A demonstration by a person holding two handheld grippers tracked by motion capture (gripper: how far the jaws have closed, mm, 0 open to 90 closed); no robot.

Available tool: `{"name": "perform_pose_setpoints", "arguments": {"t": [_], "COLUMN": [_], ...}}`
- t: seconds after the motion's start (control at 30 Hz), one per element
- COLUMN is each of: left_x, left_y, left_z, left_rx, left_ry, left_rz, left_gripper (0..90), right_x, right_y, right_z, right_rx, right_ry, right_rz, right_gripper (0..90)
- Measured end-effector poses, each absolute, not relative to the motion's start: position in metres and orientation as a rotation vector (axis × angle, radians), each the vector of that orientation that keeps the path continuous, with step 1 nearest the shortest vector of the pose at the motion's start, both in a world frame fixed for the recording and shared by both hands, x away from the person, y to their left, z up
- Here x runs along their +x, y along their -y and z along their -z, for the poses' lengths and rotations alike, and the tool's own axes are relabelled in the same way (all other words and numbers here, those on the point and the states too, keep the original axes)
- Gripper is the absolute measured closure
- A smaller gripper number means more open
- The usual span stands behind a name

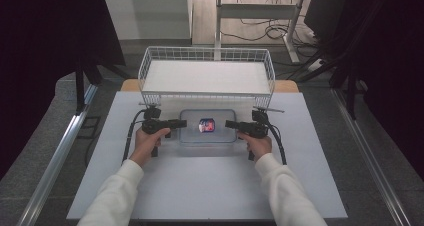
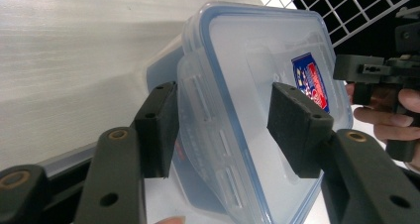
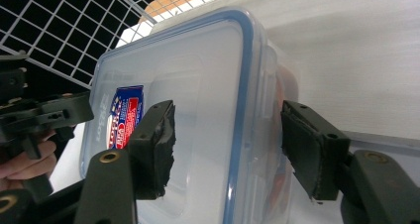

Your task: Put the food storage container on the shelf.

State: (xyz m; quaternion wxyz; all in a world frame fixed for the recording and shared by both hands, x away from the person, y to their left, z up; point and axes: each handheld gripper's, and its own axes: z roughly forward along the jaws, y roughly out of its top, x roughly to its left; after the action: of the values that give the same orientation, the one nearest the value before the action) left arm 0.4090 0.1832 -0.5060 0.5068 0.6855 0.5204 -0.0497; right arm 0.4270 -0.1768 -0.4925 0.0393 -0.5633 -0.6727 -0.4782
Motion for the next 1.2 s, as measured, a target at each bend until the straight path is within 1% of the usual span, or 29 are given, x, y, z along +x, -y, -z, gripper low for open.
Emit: {"name": "perform_pose_setpoints", "arguments": {"t": [0.07, 0.2, 0.33, 0.37, 0.5, 0.63, 0.73, 0.93, 1.0, 1.2], "left_x": [0.406, 0.393, 0.369, 0.363, 0.332, 0.306, 0.295, 0.272, 0.265, 0.251], "left_y": [-0.182, -0.182, -0.186, -0.187, -0.188, -0.188, -0.189, -0.191, -0.19, -0.185], "left_z": [0.504, 0.494, 0.481, 0.478, 0.472, 0.477, 0.486, 0.491, 0.492, 0.495], "left_rx": [1.64, 1.689, 1.724, 1.747, 1.81, 1.855, 1.873, 1.919, 1.94, 2.013], "left_ry": [-1.253, -1.226, -1.19, -1.164, -1.093, -1.059, -1.065, -1.063, -1.058, -1.036], "left_rz": [0.12, 0.056, -0.007, -0.018, -0.055, -0.082, -0.057, -0.084, -0.088, -0.109], "left_gripper": [39.4, 32.2, 30.2, 29.8, 29.1, 27.5, 27.2, 26.6, 26.3, 25.6], "right_x": [0.424, 0.41, 0.387, 0.381, 0.355, 0.329, 0.321, 0.315, 0.317, 0.333], "right_y": [0.176, 0.177, 0.185, 0.186, 0.186, 0.175, 0.164, 0.141, 0.132, 0.101], "right_z": [0.49, 0.481, 0.469, 0.466, 0.458, 0.457, 0.461, 0.479, 0.487, 0.508], "right_rx": [-1.747, -1.762, -1.697, -1.671, -1.494, -1.31, -1.222, -1.083, -1.051, -1.057], "right_ry": [2.099, 2.183, 2.365, 2.411, 2.597, 2.774, 2.802, 2.908, 2.933, 3.004], "right_rz": [1.479, 1.498, 1.539, 1.536, 1.507, 1.463, 1.423, 1.314, 1.267, 1.178], "right_gripper": [33.1, 22.9, 22.9, 24.6, 37.9, 55.7, 66.3, 84.7, 88.4, 89.0]}}
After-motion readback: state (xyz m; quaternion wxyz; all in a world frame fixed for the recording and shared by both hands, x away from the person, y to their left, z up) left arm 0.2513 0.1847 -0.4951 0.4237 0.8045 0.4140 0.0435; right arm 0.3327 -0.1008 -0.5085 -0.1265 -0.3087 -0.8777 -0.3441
